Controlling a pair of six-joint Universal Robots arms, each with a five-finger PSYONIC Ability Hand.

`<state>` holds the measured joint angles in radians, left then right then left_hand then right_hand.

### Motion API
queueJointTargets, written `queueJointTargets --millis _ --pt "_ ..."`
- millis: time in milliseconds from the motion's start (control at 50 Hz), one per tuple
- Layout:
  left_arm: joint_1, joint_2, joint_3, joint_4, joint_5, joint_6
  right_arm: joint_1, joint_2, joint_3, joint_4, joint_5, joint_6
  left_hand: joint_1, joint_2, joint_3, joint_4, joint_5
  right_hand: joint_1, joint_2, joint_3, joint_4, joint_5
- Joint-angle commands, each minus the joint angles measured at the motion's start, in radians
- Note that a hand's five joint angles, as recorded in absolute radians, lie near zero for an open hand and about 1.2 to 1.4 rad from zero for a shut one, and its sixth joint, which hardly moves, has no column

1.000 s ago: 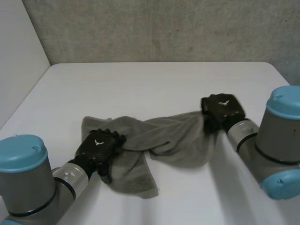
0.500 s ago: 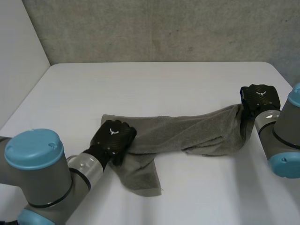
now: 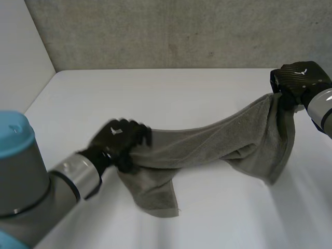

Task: Fold the towel.

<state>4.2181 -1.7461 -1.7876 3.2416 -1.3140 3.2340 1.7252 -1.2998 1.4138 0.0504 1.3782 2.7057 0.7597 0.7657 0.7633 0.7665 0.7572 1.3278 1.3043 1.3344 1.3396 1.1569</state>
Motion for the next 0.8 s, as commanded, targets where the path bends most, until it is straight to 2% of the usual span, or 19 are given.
queueJointTargets --millis 20,40,60,80,120,200,380,520,600,800 --pt "-0.133 0.025 -0.085 0.013 0.029 0.013 -0.004 0.22 -0.087 -0.014 0.047 -0.03 -0.1 -0.106 -0.104 -0.107 -0.272 -0.657 -0.634 -0.664 -0.669 -0.661" --pt "-0.145 0.019 -0.09 0.012 0.027 0.015 -0.004 0.22 -0.087 -0.014 0.047 -0.03 -0.097 -0.103 -0.101 -0.104 -0.269 -0.662 -0.638 -0.668 -0.673 -0.665" --pt "-0.145 0.019 -0.09 0.012 0.027 0.015 0.002 0.235 -0.088 -0.014 0.076 -0.046 -0.097 -0.103 -0.101 -0.104 -0.269 -0.941 -0.917 -0.947 -0.952 -0.944" --pt "-0.154 0.016 -0.093 0.01 0.027 0.017 0.002 0.235 -0.088 -0.014 0.076 -0.046 -0.088 -0.094 -0.092 -0.095 -0.26 -0.943 -0.92 -0.95 -0.955 -0.947" --pt "-0.164 0.007 -0.095 0.009 0.027 0.021 0.005 0.241 -0.078 -0.011 0.128 -0.06 -0.08 -0.085 -0.083 -0.086 -0.251 -1.09 -1.066 -1.096 -1.101 -1.093" --pt "-0.199 -0.041 -0.099 0.004 0.022 0.07 -0.007 0.24 -0.042 -0.023 0.148 -0.058 -0.003 -0.009 -0.007 -0.01 -0.175 -1.108 -1.084 -1.114 -1.12 -1.111" --pt "-0.213 -0.092 -0.102 0.009 -0.013 0.225 -0.01 0.14 0.08 -0.044 0.11 -0.063 0.044 0.038 0.04 0.037 -0.128 -1.105 -1.081 -1.111 -1.117 -1.108" --pt "-0.228 -0.138 -0.088 0.038 -0.073 0.253 -0.013 -0.008 0.252 -0.06 -0.019 -0.06 -0.114 -0.12 -0.118 -0.121 -0.286 -1.119 -1.096 -1.126 -1.131 -1.123" --pt "-0.236 -0.159 -0.084 0.069 -0.079 0.257 -0.016 -0.05 0.306 -0.057 -0.076 -0.055 -0.121 -0.126 -0.124 -0.127 -0.293 -1.128 -1.105 -1.135 -1.14 -1.132" --pt "-0.242 -0.249 -0.059 0.155 -0.154 0.262 -0.099 -0.18 0.444 -0.035 -0.228 -0.093 -0.115 -0.121 -0.118 -0.121 -0.287 -1.087 -1.064 -1.094 -1.099 -1.091"
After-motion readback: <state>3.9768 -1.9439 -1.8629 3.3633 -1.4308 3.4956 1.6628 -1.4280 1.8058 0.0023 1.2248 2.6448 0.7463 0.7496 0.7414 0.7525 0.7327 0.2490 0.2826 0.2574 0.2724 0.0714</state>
